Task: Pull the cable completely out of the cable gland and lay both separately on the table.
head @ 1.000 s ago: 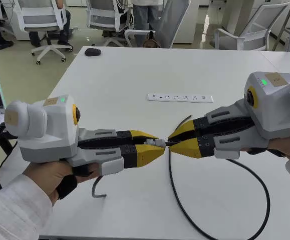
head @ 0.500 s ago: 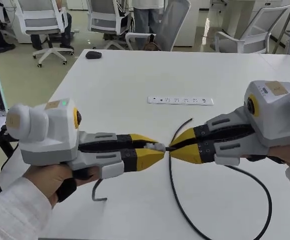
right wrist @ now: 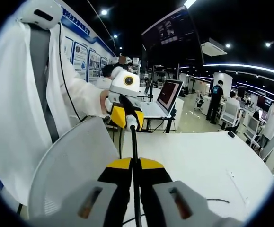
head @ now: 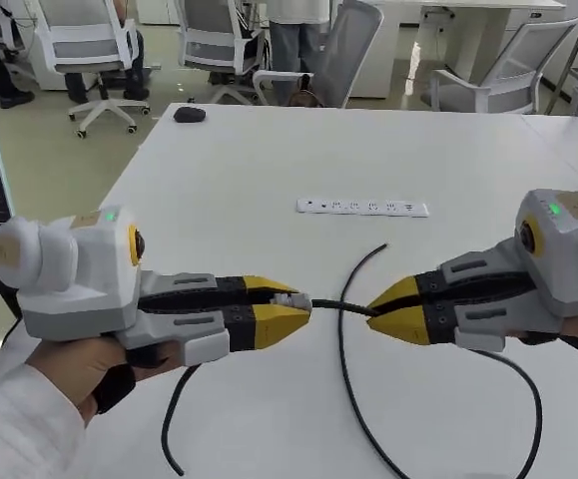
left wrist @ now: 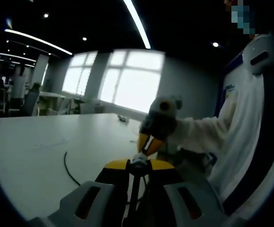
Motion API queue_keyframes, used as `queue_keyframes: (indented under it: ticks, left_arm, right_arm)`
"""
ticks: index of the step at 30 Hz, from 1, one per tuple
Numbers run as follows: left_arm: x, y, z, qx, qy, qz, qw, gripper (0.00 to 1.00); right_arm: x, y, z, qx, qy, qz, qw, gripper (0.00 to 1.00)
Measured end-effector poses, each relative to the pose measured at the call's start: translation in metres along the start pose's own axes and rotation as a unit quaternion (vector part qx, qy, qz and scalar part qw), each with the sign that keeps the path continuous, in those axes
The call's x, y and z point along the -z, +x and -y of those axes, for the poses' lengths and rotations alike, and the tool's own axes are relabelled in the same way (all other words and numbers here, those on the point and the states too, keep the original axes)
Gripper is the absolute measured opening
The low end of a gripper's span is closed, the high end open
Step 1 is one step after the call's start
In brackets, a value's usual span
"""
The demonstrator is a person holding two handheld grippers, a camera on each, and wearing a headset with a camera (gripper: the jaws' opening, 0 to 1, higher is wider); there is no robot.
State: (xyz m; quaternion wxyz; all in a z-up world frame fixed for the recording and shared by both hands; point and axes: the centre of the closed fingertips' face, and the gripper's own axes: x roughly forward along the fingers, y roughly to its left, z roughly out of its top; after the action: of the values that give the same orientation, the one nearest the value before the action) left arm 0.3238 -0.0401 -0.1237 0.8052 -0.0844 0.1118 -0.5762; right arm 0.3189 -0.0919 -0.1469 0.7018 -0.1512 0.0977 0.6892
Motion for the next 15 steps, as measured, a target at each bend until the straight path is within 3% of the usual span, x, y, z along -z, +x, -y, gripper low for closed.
queue_keyframes:
  ticks: [15]
  left_arm:
    - [-0.004, -0.008, -0.010, -0.010, -0.004, 0.012, 0.9999, 0.16]
  right_arm:
    - [0.036, -0.020, 0.006, 0.029, 0.041, -0.022, 0.9985, 0.03]
